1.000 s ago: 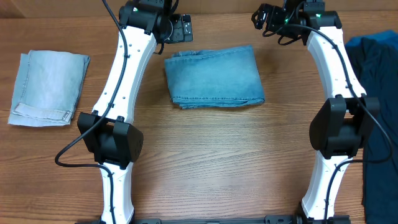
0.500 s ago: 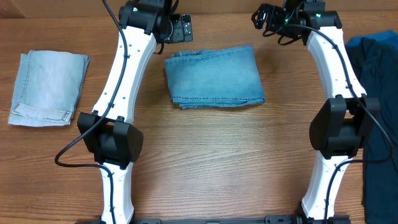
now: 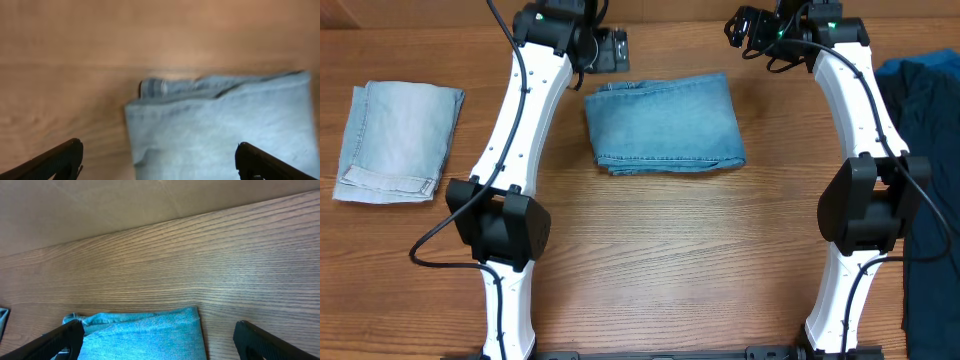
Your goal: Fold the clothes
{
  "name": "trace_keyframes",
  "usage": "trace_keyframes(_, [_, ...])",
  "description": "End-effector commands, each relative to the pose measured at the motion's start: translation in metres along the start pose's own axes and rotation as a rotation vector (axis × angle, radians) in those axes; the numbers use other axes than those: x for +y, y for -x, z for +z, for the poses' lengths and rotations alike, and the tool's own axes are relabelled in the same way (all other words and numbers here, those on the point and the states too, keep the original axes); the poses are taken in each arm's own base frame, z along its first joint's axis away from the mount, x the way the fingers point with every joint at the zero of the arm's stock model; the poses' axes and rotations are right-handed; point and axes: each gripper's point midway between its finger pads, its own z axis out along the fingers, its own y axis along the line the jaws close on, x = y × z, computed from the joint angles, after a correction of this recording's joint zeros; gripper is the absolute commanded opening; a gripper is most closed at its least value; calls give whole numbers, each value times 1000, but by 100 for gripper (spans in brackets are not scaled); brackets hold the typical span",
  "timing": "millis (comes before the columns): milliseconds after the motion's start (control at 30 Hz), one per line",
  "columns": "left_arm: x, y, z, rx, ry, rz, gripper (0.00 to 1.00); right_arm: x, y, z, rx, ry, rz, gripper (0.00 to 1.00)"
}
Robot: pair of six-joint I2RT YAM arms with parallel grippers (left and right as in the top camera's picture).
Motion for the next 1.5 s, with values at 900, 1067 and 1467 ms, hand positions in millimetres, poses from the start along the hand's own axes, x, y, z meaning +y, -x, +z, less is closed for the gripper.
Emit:
trace_keyframes(900, [-25, -164, 142, 559, -325, -76, 100, 7, 41, -11, -160, 17, -49, 100])
trace_keyframes(1067, [-28, -165, 140, 566, -348, -68, 100, 11, 50, -13, -195, 32, -58, 100])
trace_keyframes(1467, [-31, -165, 138, 566, -376, -48, 100, -16, -30, -5, 124, -51, 64, 100])
